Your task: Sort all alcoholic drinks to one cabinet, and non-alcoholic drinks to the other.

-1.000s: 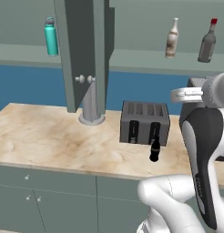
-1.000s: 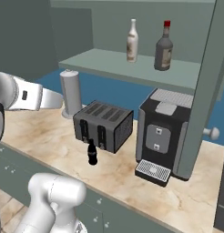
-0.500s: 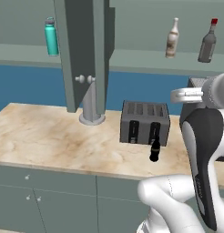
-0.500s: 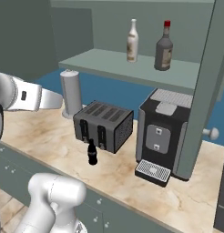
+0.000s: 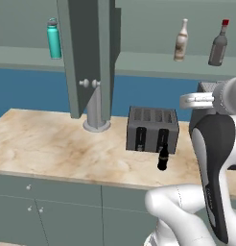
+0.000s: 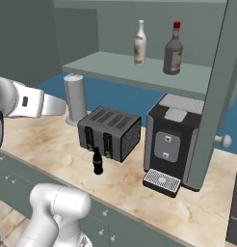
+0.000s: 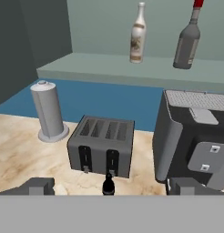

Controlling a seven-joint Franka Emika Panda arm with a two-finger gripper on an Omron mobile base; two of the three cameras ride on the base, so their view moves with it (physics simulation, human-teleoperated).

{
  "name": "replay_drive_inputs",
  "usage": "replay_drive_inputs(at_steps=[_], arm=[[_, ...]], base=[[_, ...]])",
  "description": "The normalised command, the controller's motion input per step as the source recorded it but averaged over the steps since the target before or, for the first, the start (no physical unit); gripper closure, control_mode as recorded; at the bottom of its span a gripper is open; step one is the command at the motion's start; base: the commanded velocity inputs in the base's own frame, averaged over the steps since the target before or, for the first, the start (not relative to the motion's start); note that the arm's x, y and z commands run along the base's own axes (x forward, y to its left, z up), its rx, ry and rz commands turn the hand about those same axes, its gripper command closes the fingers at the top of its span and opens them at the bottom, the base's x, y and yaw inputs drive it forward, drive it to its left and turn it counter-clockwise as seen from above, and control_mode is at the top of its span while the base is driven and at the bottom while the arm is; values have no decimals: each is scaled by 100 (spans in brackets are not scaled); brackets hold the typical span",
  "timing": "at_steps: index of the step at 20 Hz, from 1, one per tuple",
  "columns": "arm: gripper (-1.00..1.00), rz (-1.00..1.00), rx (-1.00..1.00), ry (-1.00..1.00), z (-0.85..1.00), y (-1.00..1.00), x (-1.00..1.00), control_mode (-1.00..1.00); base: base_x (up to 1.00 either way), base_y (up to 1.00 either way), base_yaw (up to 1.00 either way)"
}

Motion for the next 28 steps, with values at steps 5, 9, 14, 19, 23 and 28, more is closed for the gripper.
replay_drive_inputs(at_steps=[5, 9, 14, 19, 23, 28], arm=[[-100, 0, 0, 0, 0, 0, 0, 100], [-100, 0, 0, 0, -4, -3, -1, -100], [-100, 0, 0, 0, -19, -7, -6, -100], [-100, 0, 0, 1, -29, -7, -7, -100], [-100, 0, 0, 10, -32, -1, -2, -100], [-100, 0, 0, 18, -40, 0, 0, -100]], base=[[0, -6, 0], [0, -1, 0], [0, 0, 0], [0, 0, 0], [0, 0, 0], [0, 0, 0]])
